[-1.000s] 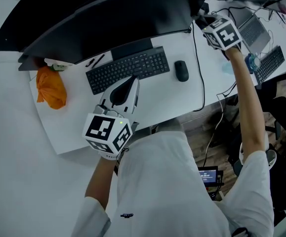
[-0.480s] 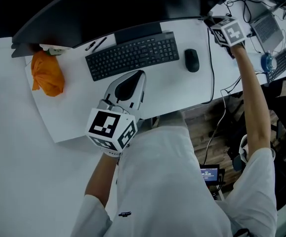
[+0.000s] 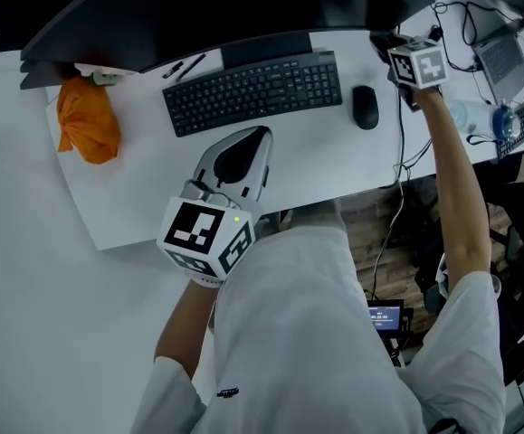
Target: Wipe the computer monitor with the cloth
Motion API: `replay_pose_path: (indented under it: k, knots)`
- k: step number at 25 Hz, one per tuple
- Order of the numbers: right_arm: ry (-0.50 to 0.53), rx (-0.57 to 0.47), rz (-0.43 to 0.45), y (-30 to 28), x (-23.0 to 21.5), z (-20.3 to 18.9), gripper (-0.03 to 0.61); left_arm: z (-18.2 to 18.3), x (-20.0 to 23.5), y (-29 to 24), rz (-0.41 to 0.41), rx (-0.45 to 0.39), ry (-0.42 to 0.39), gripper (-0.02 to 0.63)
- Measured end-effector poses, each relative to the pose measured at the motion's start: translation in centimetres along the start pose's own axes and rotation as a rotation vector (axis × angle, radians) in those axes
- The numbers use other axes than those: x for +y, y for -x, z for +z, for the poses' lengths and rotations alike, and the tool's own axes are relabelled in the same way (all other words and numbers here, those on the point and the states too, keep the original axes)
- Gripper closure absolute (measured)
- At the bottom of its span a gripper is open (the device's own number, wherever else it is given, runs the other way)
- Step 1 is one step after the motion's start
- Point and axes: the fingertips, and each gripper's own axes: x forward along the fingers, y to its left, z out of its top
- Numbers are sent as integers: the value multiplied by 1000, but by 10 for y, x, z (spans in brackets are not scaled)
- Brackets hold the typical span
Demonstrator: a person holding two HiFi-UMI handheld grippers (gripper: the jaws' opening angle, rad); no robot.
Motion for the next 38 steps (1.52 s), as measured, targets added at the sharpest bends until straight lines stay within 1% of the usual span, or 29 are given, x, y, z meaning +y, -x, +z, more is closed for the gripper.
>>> replay_pose_path:
  k: [3,5,12,22,31,38]
  knots:
    - [-65,-64,2,-4,9,6,551,-3,4,6,4,0,8,595]
    - [-91,-83,16,-8,18,8,551,-6,7,10,7,3,14,594]
    - [-89,-133,87,-30,72,30,551,-10,14,22,20,-7,24,595]
    - [-30,-164,195,-69,181,69,551,-17,47,63,83,-44,65,595]
    - [12,-168,226,-104,263,100,551,-29,88,109,161,-92,121,594]
    - [40,-182,269,-132,330,124,551,-37,116,143,221,-123,156,594]
